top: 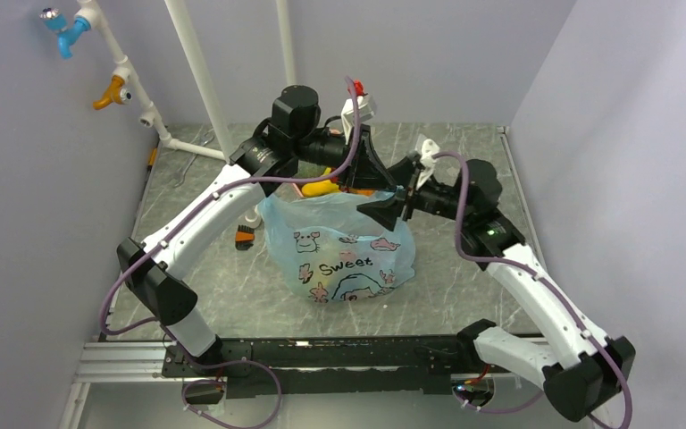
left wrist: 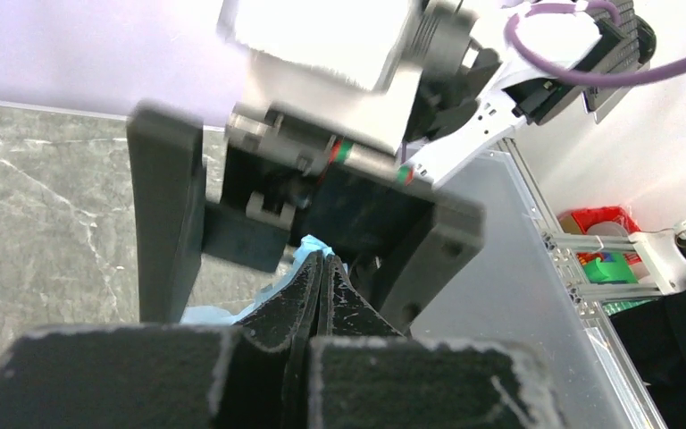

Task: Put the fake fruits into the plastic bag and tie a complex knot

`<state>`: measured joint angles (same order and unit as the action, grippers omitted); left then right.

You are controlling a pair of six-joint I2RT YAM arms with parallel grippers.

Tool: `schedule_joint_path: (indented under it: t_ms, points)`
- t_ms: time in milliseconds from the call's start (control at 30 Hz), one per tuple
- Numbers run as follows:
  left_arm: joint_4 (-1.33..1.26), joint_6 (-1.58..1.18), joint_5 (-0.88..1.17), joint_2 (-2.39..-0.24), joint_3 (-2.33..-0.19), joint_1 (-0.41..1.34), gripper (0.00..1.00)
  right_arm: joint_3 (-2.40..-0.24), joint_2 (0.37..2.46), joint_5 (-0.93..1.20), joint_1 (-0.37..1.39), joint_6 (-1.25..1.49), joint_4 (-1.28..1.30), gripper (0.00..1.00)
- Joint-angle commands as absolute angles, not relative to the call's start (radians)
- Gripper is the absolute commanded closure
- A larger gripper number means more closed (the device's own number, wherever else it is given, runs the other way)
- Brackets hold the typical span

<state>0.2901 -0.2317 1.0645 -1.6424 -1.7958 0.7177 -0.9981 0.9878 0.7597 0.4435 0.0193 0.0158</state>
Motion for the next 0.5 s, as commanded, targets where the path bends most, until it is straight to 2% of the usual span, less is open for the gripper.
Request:
schedule_joint_path:
  t_ms: [0, 100, 133, 167, 200, 333, 367, 433, 467]
  points:
    - [0.211, -0.264, 1.127, -1.624, -1.846, 0.717, 1.0, -0.918, 1.016, 0.776, 0.497, 0.036, -0.248, 0.3]
    - [0.193, -0.268, 1.116, -1.603, -1.835, 0.708, 1.0, -0.86, 1.025, 0.779, 0.501, 0.018, -0.282, 0.53]
    - [0.178, -0.274, 1.101, -1.588, -1.827, 0.699, 1.0, -0.84, 1.022, 0.781, 0.502, 0.011, -0.281, 0.65]
    - [0.158, -0.282, 1.087, -1.573, -1.816, 0.683, 1.0, -0.817, 1.016, 0.784, 0.502, -0.014, -0.276, 0.84]
    - [0.14, -0.291, 1.067, -1.556, -1.805, 0.668, 1.0, -0.783, 1.006, 0.777, 0.503, -0.034, -0.27, 0.98]
    - [0.179, -0.206, 0.988, -1.501, -1.787, 0.614, 1.0, -0.734, 0.97, 0.772, 0.502, -0.063, -0.221, 1.0]
    - [0.206, -0.155, 0.973, -1.479, -1.763, 0.611, 0.93, -0.735, 0.965, 0.77, 0.502, -0.05, -0.215, 1.0]
    - [0.295, 0.008, 0.962, -1.42, -1.676, 0.614, 0.47, -0.744, 0.96, 0.763, 0.502, -0.034, -0.211, 1.0]
    - [0.346, 0.103, 0.925, -1.388, -1.619, 0.616, 0.32, -0.749, 0.961, 0.755, 0.501, -0.027, -0.209, 1.0]
